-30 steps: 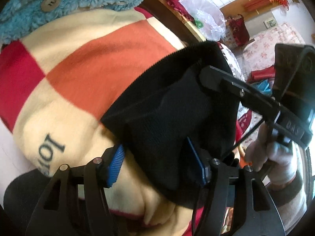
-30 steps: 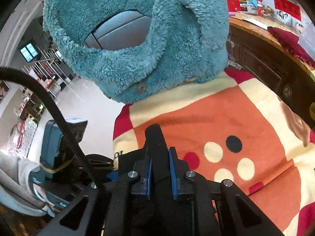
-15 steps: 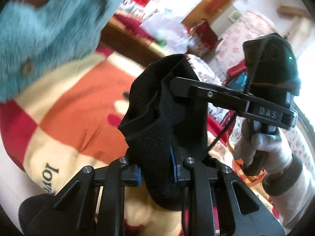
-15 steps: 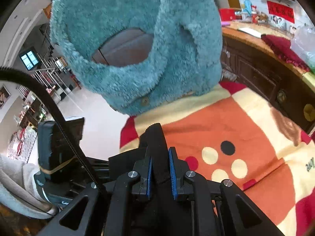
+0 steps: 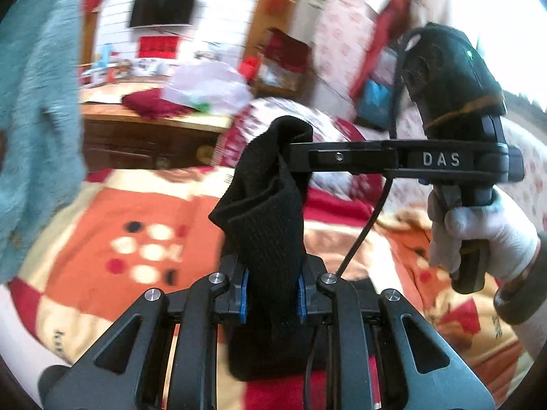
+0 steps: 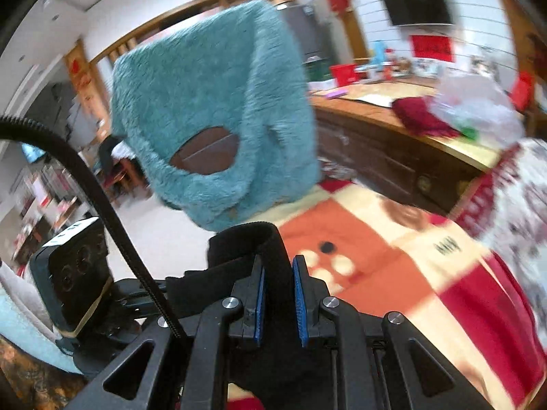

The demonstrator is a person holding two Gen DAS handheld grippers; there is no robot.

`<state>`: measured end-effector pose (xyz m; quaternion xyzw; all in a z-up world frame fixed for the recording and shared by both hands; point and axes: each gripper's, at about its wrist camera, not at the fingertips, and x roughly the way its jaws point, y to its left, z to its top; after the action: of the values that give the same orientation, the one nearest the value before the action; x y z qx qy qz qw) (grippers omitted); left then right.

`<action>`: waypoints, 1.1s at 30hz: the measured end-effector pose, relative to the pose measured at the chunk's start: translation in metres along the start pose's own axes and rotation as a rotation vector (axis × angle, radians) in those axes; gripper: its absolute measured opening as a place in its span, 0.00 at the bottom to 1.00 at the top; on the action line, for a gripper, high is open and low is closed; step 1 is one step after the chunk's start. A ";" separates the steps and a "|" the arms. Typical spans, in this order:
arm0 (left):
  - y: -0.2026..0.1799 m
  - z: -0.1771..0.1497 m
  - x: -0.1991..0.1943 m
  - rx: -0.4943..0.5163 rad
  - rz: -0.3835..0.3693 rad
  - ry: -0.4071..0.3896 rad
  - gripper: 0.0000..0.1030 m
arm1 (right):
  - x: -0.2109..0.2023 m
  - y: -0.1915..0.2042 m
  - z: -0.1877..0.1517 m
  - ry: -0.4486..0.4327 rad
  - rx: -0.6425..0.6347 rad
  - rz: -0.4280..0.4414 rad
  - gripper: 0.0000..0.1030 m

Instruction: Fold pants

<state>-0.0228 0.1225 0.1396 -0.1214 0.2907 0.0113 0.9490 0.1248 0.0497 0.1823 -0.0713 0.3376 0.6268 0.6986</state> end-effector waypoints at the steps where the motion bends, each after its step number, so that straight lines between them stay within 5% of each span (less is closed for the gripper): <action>1: -0.012 -0.004 0.010 0.022 -0.010 0.026 0.19 | -0.010 -0.008 -0.011 -0.004 0.028 -0.016 0.14; 7: -0.075 -0.056 0.069 0.150 -0.046 0.190 0.18 | -0.048 -0.062 -0.106 0.017 0.244 -0.118 0.14; 11: -0.095 -0.081 0.092 0.225 -0.009 0.263 0.18 | -0.049 -0.093 -0.175 0.067 0.408 -0.185 0.14; 13: -0.106 -0.084 0.095 0.258 0.029 0.267 0.19 | -0.050 -0.102 -0.200 0.084 0.463 -0.288 0.14; 16: -0.110 -0.078 0.081 0.273 0.028 0.267 0.24 | -0.072 -0.106 -0.217 -0.013 0.582 -0.342 0.15; 18: -0.106 -0.069 0.066 0.258 -0.027 0.267 0.29 | -0.088 -0.104 -0.224 -0.101 0.662 -0.302 0.20; 20: -0.100 -0.060 0.046 0.236 -0.083 0.253 0.30 | -0.099 -0.097 -0.225 -0.157 0.708 -0.265 0.34; 21: -0.095 -0.056 0.038 0.223 -0.115 0.241 0.37 | -0.104 -0.090 -0.226 -0.174 0.721 -0.258 0.49; 22: -0.087 -0.049 0.029 0.204 -0.176 0.230 0.44 | -0.106 -0.084 -0.225 -0.186 0.724 -0.247 0.53; 23: -0.083 -0.045 0.025 0.191 -0.220 0.232 0.56 | -0.108 -0.078 -0.224 -0.198 0.725 -0.229 0.53; 25: -0.079 -0.038 0.021 0.163 -0.317 0.229 0.57 | -0.106 -0.067 -0.224 -0.200 0.733 -0.212 0.53; 33: -0.082 -0.045 0.020 0.176 -0.325 0.263 0.57 | -0.117 -0.055 -0.243 -0.240 0.847 -0.195 0.53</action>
<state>-0.0233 0.0316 0.1102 -0.0838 0.3884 -0.1831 0.8992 0.0845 -0.1855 0.0445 0.2624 0.4727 0.3684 0.7563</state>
